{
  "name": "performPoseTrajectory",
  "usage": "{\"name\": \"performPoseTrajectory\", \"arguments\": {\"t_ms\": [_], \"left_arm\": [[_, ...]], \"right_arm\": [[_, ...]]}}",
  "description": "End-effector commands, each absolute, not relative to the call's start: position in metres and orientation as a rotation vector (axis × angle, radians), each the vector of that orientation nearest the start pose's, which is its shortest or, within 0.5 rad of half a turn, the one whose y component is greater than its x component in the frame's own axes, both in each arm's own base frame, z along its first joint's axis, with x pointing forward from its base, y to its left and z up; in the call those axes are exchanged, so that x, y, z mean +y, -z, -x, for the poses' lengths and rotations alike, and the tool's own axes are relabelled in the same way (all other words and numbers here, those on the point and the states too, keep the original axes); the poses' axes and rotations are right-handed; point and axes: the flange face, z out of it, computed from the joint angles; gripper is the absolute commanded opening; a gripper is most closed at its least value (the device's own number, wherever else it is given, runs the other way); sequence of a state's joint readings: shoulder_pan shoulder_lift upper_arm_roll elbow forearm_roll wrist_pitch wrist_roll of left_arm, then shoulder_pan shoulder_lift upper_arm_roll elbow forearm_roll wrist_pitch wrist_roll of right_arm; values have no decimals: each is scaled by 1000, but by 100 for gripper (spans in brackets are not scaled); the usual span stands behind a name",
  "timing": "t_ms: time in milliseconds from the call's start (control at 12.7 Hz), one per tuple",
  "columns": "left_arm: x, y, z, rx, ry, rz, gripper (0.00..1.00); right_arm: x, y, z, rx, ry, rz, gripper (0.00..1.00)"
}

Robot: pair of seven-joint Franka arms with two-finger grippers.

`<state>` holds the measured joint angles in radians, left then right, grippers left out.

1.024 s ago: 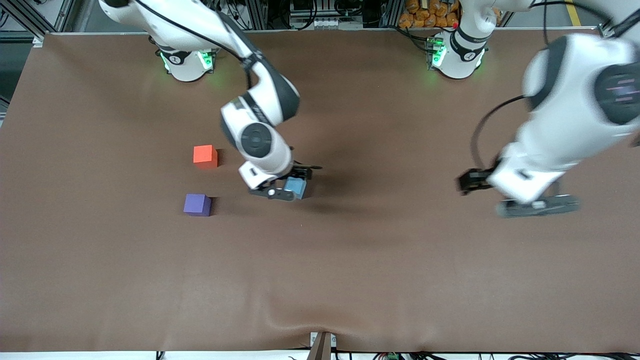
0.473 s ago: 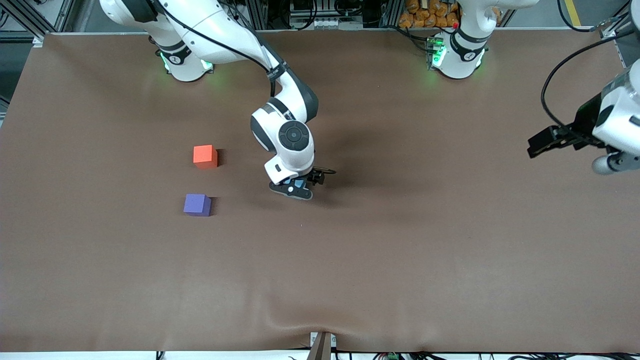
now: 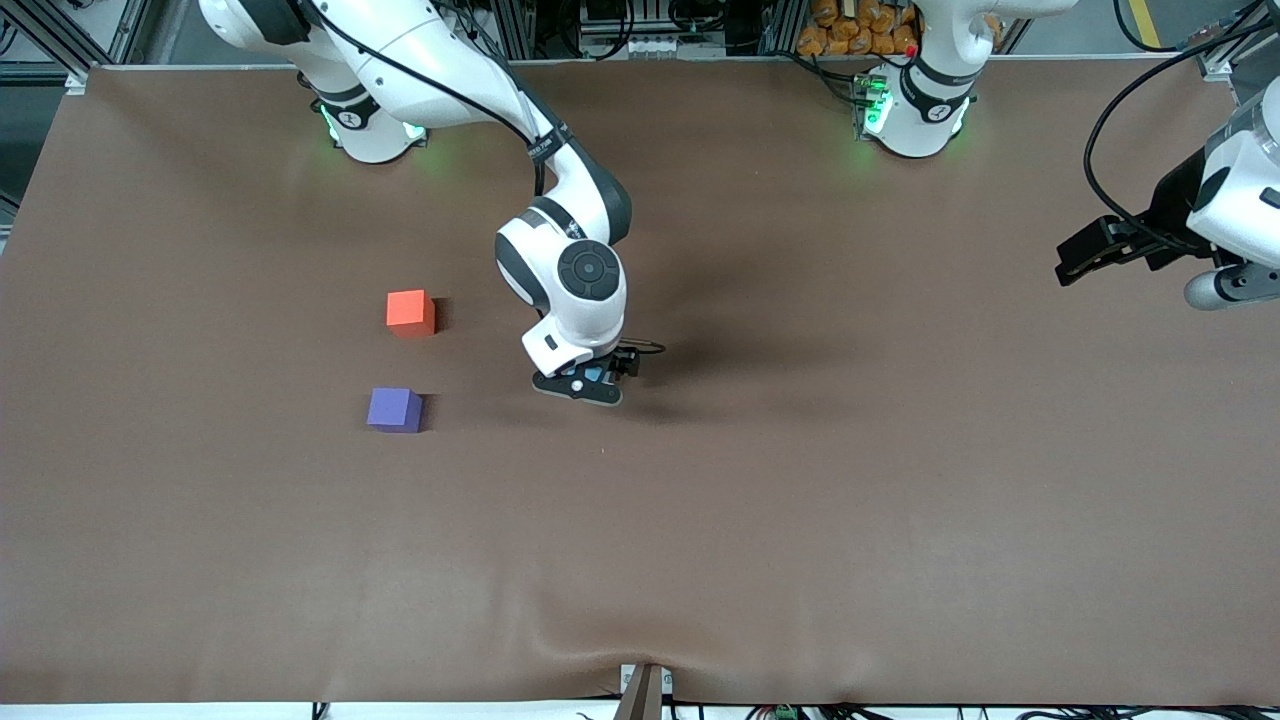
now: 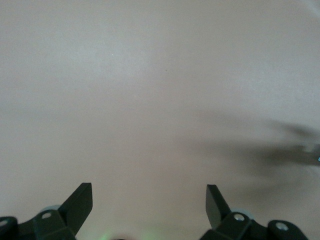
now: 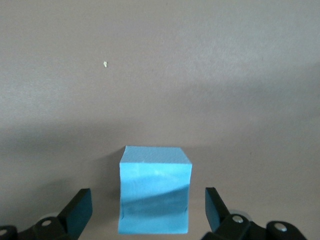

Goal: Place blue block between orange and purple blocks
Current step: 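Grasp the blue cube with the right gripper while the left gripper withdraws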

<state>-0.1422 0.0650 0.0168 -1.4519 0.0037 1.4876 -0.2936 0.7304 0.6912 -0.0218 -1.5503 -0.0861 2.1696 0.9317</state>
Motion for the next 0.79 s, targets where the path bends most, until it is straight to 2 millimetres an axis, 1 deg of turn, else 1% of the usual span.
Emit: {"name": "performPoseTrajectory", "arguments": {"t_ms": [0, 158, 236, 315, 394, 473, 552, 630, 709], "left_arm": [[-69, -640, -554, -240, -34, 3124, 100], [-72, -639, -555, -236, -32, 3133, 100], [-73, -638, -557, -233, -30, 3133, 100], [-73, -638, -558, -233, -13, 3136, 100], [-75, -639, -559, -229, -2, 3138, 100], [-75, -639, -559, -229, 3, 3138, 100], [-75, -638, -560, -229, 3, 3140, 100], [-76, -635, -561, -226, 0, 3140, 100], [-77, -633, -561, -224, -7, 3139, 100]], "right_arm": [[454, -220, -525, 205, 17, 3281, 100], [456, -215, -524, 209, 29, 3272, 100], [456, -214, -525, 219, 31, 3266, 63], [456, -215, -525, 227, 29, 3262, 35], [455, -217, -526, 237, 29, 3260, 21], [453, -222, -528, 249, 27, 3262, 16], [443, -232, -533, 266, 17, 3265, 16], [422, -258, -545, 315, -4, 3270, 13], [395, -289, -562, 339, -13, 3264, 13]]}}
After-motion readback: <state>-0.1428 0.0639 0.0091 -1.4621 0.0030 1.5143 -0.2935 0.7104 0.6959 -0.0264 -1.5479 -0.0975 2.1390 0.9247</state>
